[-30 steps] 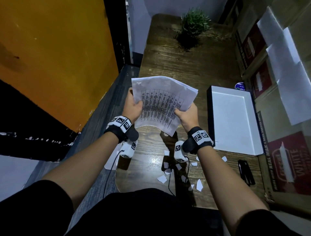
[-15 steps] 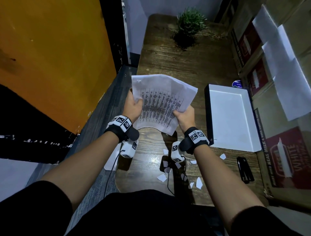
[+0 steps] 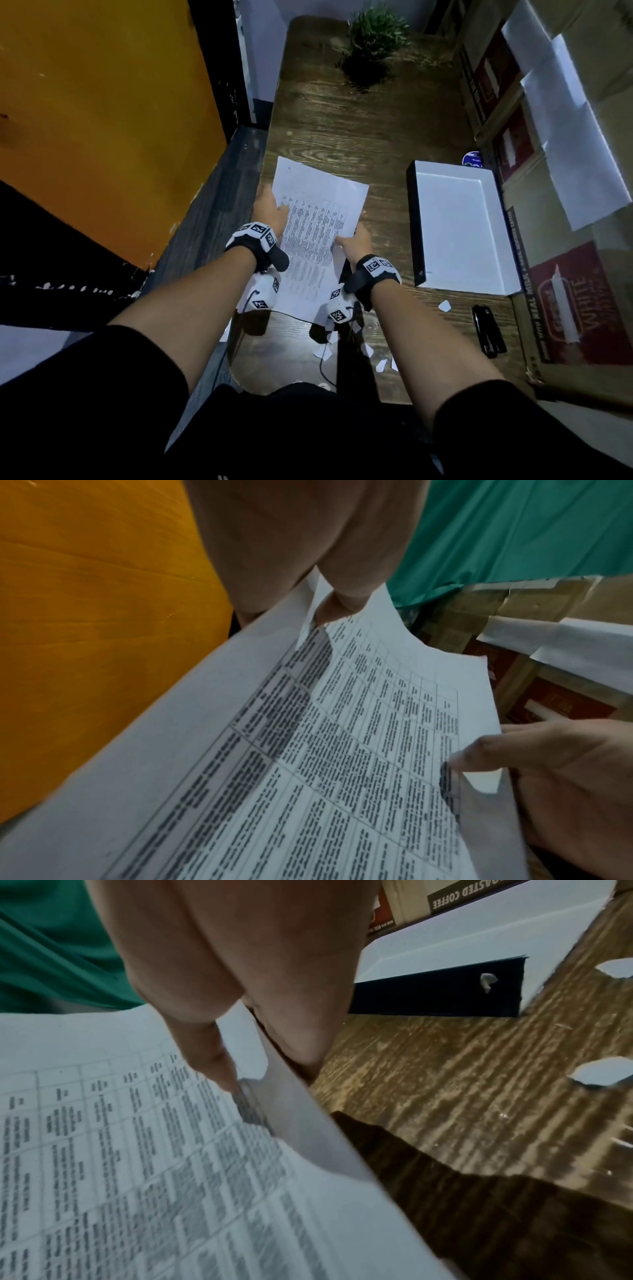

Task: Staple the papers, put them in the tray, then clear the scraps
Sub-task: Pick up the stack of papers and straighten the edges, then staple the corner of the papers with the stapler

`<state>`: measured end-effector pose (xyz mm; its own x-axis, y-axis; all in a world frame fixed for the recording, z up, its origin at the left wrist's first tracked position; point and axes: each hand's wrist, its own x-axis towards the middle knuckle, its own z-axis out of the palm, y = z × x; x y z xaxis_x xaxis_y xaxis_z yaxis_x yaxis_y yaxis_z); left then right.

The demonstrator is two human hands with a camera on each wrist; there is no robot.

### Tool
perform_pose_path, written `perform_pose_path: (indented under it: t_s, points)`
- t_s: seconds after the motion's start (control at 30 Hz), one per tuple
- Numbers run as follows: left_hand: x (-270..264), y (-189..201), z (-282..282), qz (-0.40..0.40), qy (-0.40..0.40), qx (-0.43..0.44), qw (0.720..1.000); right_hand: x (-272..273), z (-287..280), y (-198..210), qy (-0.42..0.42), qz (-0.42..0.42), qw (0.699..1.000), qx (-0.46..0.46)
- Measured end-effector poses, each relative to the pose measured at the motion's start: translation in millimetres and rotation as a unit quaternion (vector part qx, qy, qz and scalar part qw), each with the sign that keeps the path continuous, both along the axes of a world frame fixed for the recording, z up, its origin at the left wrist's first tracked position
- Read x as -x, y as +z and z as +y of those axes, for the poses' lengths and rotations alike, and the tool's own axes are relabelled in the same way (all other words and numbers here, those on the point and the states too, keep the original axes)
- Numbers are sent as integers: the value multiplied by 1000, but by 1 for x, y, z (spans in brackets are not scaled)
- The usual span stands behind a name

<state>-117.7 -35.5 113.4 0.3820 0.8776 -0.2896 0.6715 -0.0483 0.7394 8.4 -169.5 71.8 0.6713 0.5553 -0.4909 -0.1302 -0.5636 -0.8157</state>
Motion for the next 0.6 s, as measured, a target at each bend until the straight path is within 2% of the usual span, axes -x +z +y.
perform_pose_path:
  t_s: [0.07, 0.17, 0.27, 0.33, 0.4, 0.5, 0.6]
  points:
    - [-5, -5, 3, 8, -9, -11, 1000, -10, -16, 1, 18, -20, 999, 25]
    - [-16, -12, 5, 12, -26, -29, 999, -39, -64, 2, 43, -96, 992, 66]
    - [-26, -14, 3, 26, -28, -44, 998, -75, -132, -4, -23, -180, 976, 120]
    - [-32, -14, 1, 43, -23, -52, 997, -98, -176, -8, -78, -239, 948, 196]
    - [-36, -15, 0, 63, -17, -55, 996, -117, -210, -13, -95, -280, 903, 311]
    - [-38, -16, -2, 86, -20, -60, 994, -137, -247, -25, -57, -227, 860, 453]
    - [-40, -16, -4, 79, -15, -68, 994, -146, -267, -43, -10, -149, 858, 492]
